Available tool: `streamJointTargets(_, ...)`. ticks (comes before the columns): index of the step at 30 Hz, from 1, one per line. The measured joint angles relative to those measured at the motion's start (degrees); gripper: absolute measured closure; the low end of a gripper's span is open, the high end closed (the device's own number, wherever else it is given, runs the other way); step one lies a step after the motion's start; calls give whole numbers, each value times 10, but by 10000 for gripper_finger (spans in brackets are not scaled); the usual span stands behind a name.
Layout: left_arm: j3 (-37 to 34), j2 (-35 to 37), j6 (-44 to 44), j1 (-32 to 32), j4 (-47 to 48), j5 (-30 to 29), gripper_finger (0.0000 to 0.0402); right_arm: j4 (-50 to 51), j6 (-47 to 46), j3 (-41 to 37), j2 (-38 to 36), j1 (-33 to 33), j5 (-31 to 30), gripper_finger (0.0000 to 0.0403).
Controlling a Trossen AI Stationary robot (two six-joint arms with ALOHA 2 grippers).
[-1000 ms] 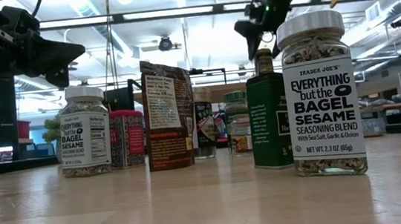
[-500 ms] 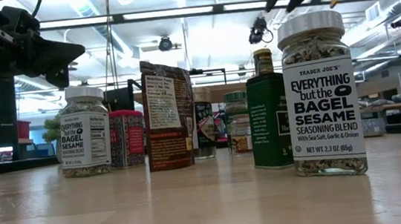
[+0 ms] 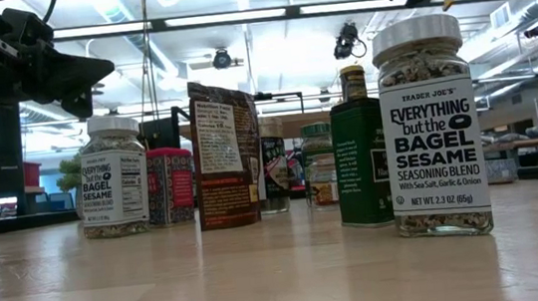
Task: Shelf spices
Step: Put the top white seasoning bottle on the shelf
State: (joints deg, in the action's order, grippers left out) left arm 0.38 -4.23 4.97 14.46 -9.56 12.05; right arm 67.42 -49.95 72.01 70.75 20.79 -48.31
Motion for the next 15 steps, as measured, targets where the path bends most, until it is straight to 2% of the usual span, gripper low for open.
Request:
streamJointTargets(6,0,0,0,0,0,0,396,-3,5,-18,13,23,1,96)
streamJointTargets(10,0,0,0,0,0,0,396,-15,-5,-67,13,40,4,96)
streamJointTargets(15,0,0,0,0,0,0,396,-57,-71,-148,12,59,7,96)
